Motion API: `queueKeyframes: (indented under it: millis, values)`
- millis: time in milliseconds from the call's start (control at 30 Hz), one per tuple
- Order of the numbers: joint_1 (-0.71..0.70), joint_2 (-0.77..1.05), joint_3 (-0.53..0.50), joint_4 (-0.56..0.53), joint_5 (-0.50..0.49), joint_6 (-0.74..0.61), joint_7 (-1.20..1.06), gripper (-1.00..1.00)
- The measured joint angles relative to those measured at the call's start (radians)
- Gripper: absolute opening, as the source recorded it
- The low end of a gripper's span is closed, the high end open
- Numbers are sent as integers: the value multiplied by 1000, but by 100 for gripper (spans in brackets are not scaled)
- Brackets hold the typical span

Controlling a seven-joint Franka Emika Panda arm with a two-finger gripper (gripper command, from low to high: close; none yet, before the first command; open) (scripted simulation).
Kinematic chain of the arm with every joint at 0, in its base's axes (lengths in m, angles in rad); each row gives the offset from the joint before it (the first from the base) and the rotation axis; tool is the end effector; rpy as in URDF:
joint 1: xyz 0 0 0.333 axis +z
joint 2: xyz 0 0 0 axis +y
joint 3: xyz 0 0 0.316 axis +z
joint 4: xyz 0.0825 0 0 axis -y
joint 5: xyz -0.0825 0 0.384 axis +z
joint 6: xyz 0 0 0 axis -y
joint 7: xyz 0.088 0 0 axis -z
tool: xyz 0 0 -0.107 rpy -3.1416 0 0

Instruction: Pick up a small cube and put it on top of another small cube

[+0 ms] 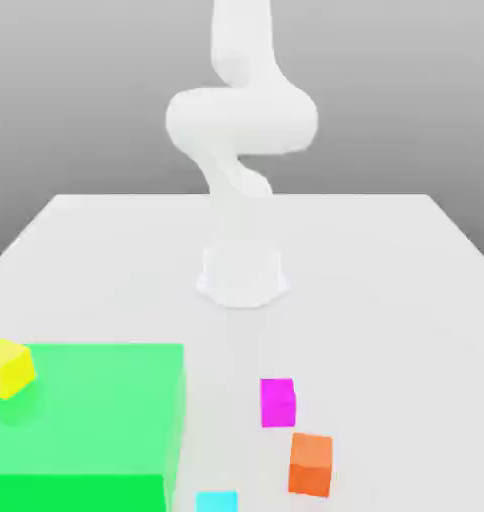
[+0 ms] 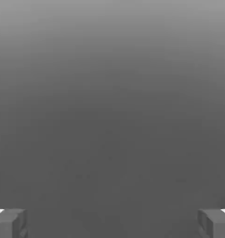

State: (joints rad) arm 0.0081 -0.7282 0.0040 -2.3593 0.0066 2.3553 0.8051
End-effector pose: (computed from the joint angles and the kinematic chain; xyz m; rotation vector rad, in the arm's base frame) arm 0.3763 0.0051 0.6611 -2.4876 1.0457 -0.9362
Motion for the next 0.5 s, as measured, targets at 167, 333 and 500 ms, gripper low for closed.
queueKeyframes:
  millis: [167,333,500]
  values:
    - [17,174,15,-136,16,131,11,0]
    - [34,347,35,-271,27,261,25,0]
    - [47,541,61,-416,28,405,50,0]
